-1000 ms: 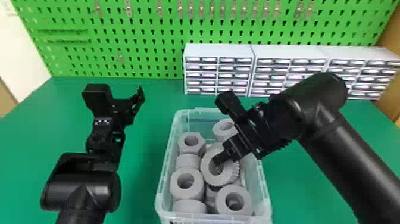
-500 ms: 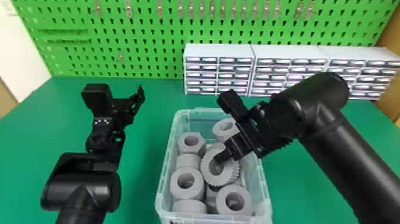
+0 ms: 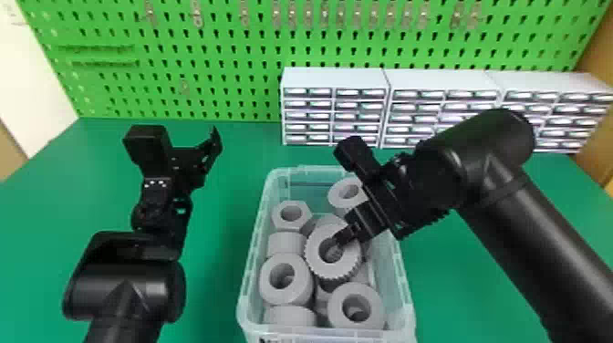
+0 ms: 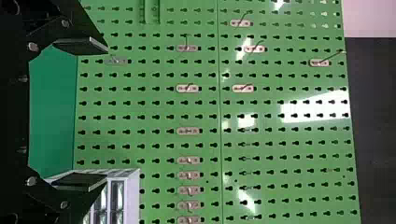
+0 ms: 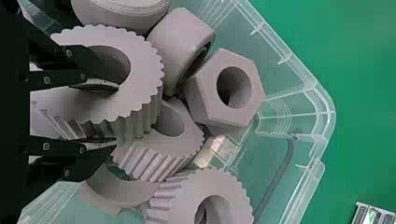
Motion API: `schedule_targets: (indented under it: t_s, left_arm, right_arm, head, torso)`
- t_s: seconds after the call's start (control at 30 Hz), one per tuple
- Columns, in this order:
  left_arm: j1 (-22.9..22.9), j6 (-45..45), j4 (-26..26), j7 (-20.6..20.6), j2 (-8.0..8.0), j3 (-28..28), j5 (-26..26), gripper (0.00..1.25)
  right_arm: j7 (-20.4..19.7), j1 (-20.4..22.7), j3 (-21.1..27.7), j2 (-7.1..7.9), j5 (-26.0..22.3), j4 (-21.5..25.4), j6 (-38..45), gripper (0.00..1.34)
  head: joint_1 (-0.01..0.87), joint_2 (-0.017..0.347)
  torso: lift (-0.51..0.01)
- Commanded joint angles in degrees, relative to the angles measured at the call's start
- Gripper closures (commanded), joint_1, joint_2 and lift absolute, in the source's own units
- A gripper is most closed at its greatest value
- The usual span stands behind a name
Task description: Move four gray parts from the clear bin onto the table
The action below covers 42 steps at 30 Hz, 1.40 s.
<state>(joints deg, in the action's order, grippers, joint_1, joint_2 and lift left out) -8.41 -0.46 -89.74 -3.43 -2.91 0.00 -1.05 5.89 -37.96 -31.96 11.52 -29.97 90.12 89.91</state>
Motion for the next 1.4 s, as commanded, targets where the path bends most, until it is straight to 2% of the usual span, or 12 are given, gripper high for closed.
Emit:
schedule_targets:
  t_s: [0.0, 0.63, 1.37]
  left_arm:
    - [0.2, -0.2, 0.0, 0.0, 0.0, 0.3, 0.0, 0.3]
    - [0.5, -0.2, 0.0, -0.3, -0.08, 0.4, -0.2, 0.3]
    - [0.7, -0.2, 0.0, -0.3, -0.08, 0.0, -0.2, 0.3]
  right_arm:
    - [0.0, -0.8, -1.3, 0.09, 0.0, 0.0, 0.2, 0.98]
    - [0.0, -1.1, -0.5, 0.17, -1.6, 0.1, 0.2, 0.99]
    - [0.0, -1.4, 2.2, 0.26, -1.9, 3.7, 0.2, 0.99]
  head:
    - [0.693, 0.072]
    - [0.693, 0.072]
    - [0.693, 0.072]
  torso:
    - [-0.052]
    - [-0.052]
    - [-0.052]
